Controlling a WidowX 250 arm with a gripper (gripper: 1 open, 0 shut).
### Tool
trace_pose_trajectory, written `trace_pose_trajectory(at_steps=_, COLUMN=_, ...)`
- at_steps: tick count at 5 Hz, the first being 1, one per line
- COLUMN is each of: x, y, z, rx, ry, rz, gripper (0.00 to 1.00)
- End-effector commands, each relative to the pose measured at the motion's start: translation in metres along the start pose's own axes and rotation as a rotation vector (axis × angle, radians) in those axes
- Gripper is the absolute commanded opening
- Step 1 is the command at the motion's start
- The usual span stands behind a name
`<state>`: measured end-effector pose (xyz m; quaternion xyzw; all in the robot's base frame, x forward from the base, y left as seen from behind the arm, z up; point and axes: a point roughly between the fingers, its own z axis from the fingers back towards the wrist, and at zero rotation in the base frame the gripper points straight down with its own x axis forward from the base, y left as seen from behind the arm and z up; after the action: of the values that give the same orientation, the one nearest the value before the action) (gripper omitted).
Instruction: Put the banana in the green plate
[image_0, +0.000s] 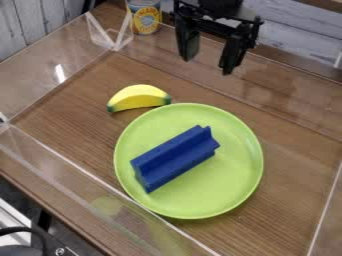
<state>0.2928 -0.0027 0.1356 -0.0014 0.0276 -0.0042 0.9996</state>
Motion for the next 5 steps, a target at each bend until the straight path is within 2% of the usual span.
trace_pose_trajectory(at_steps=1, x=-0.001, y=0.004, z=-0.006, rx=0.005, ry=0.020, rz=-0.059, gripper=1.00)
trace_pose_trajectory(at_steps=2, x=-0.002, y=0.021, z=-0.010, rx=0.019, ry=0.027, rz=-0.171, gripper=1.00)
trace_pose_trajectory(at_steps=3, x=-0.002, y=0.043, z=-0.013, rx=0.034, ry=0.015, rz=-0.264, gripper=1.00)
trace_pose_trajectory(at_steps=4, x=-0.003, y=0.064, z=-0.017, rx=0.049, ry=0.010, rz=-0.337, gripper=1.00)
trace_pose_trajectory(at_steps=5, x=-0.003, y=0.073, z=-0.023, rx=0.057, ry=0.009, rz=-0.389, gripper=1.00)
